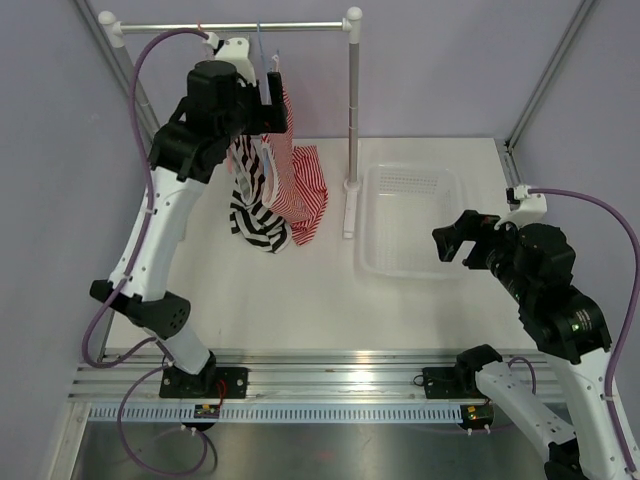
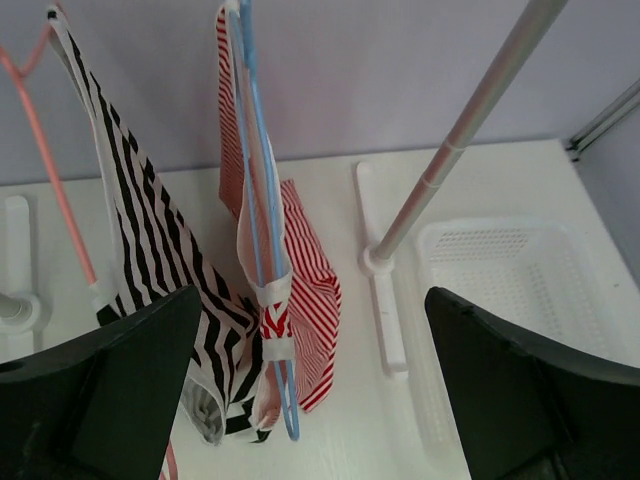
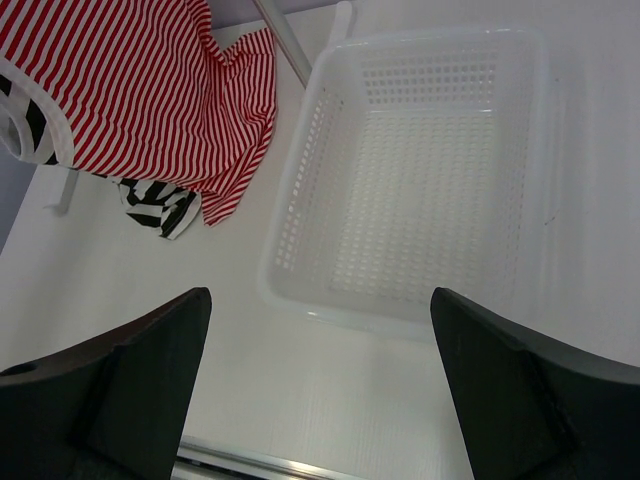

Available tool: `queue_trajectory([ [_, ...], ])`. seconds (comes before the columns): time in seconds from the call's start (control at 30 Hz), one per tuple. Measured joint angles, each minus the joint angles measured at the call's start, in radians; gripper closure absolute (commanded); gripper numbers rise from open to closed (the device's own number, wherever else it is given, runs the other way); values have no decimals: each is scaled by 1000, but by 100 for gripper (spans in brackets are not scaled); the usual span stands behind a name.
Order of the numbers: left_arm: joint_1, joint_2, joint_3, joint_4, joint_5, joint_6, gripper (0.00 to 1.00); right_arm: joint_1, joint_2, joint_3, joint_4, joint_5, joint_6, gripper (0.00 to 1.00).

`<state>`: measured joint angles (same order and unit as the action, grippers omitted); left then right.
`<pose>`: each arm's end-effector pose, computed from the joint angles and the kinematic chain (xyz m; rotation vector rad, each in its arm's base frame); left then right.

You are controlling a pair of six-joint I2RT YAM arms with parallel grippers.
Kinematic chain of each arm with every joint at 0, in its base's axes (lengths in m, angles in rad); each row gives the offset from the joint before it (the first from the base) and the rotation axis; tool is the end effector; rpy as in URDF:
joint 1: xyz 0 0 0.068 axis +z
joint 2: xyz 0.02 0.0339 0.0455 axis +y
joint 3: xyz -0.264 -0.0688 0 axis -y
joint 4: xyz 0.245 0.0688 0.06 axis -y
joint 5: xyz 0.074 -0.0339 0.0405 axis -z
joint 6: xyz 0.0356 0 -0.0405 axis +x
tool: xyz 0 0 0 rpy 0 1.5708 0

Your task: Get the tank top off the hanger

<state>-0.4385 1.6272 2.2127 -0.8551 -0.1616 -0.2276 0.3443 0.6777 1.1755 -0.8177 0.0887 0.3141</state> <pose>0.2841 -0.1269 0.5334 0.0811 1.8468 -0.3179 0.0998 0.0324 0.4143 0.0323 1.9056 0.3647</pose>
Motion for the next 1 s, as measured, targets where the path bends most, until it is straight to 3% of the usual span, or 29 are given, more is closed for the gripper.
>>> queue_trajectory([
  [0.23, 9, 172, 74, 34, -55, 76, 45, 0, -16, -25, 12, -73, 15, 0],
  [0.43, 52, 255, 131, 57, -51, 97, 50, 0, -24, -39, 12, -108, 25, 1],
  [0.57, 80, 274, 134, 66, -40, 100, 69, 0, -25, -42, 12, -109, 29, 0],
  [0.73, 86, 289, 135, 84, -24, 106, 82, 0, -23, -42, 14, -110, 31, 1],
  [0.8, 85, 293, 136, 94, -20, 109, 98, 0, -18, -42, 16, -110, 31, 0],
  [1.0, 82, 294, 141, 95, -10, 114, 100, 0, 14, -42, 40, -117, 32, 0],
])
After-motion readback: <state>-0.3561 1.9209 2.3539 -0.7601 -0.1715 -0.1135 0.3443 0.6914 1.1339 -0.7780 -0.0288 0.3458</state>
